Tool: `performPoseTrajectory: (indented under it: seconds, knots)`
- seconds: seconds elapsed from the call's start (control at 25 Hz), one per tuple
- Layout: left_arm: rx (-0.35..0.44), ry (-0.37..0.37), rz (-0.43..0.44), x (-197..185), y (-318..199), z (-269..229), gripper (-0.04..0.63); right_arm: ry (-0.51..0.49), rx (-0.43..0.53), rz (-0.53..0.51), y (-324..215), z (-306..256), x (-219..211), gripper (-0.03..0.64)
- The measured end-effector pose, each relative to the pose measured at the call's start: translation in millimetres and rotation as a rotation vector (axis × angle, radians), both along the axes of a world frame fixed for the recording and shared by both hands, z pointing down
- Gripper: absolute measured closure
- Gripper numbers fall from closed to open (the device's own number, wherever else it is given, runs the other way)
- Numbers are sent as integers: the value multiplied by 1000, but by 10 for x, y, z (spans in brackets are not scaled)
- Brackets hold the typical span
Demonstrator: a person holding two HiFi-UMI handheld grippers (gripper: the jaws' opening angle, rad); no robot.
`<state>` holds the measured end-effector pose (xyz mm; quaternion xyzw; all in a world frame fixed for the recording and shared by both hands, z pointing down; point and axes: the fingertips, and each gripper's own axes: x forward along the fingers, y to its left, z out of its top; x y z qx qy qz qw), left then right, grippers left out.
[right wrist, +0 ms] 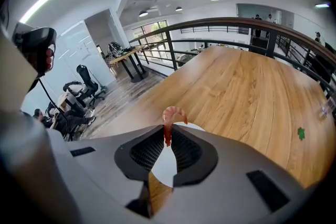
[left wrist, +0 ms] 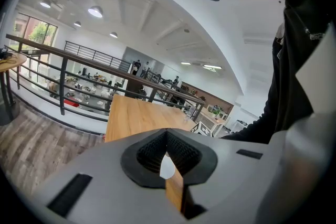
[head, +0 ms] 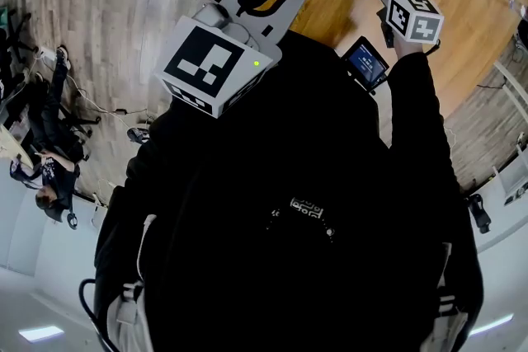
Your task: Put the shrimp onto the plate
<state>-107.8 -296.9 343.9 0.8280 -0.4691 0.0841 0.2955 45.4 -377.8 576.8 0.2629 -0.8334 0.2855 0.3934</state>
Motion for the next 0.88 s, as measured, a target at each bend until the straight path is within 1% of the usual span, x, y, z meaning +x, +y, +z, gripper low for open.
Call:
performPoseTrajectory:
  seconds: [0.32,0.48,0.88]
  knots:
    - [-24,-10,2,7,10,60,591,74,-57,10,122,387,178,561]
    - [-30,-12,-2,-2,9,75,591,104,-67,-4,165,515,194,561]
    - [-42,-27,-18,-9,31,98,591,173,-79,-3,177,760,363,561]
